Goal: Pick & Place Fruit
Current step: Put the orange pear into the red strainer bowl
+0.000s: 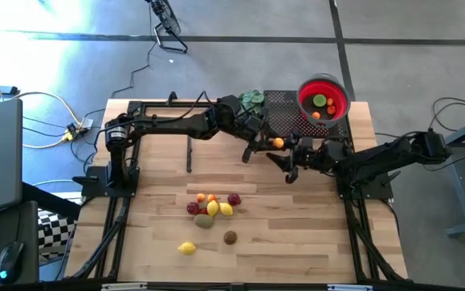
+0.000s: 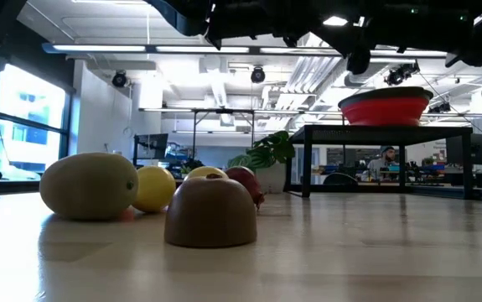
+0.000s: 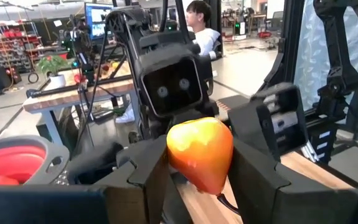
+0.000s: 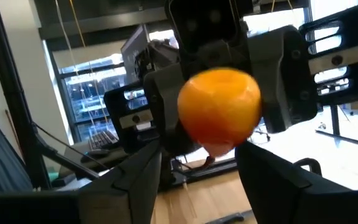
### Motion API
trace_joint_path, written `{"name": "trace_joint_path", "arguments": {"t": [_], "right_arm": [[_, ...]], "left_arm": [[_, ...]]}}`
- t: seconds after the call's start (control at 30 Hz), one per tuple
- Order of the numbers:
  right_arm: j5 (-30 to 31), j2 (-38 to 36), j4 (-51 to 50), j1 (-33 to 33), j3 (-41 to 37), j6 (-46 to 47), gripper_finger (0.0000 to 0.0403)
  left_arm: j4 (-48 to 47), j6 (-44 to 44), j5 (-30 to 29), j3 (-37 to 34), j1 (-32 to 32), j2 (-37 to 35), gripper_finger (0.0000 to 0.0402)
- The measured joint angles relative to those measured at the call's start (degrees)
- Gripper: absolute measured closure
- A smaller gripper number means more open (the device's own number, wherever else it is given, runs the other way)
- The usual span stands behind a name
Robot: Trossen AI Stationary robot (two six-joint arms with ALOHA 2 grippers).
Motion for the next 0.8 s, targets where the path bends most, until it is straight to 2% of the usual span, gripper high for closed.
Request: {"name": "trace_joint_path", "arguments": {"t": [0.4, 0.8], "right_arm": [[0.2, 0.0, -1.8, 0.0, 0.0, 0.0, 0.0255], [0.0, 0.0, -2.5, 0.0, 0.0, 0.0, 0.0266]], "left_arm": [[-2.1, 0.1, 0.0, 0.0, 0.0, 0.0, 0.0257], [-3.2, 0.0, -0.1, 0.0, 0.9, 0.0, 0.0257]]}}
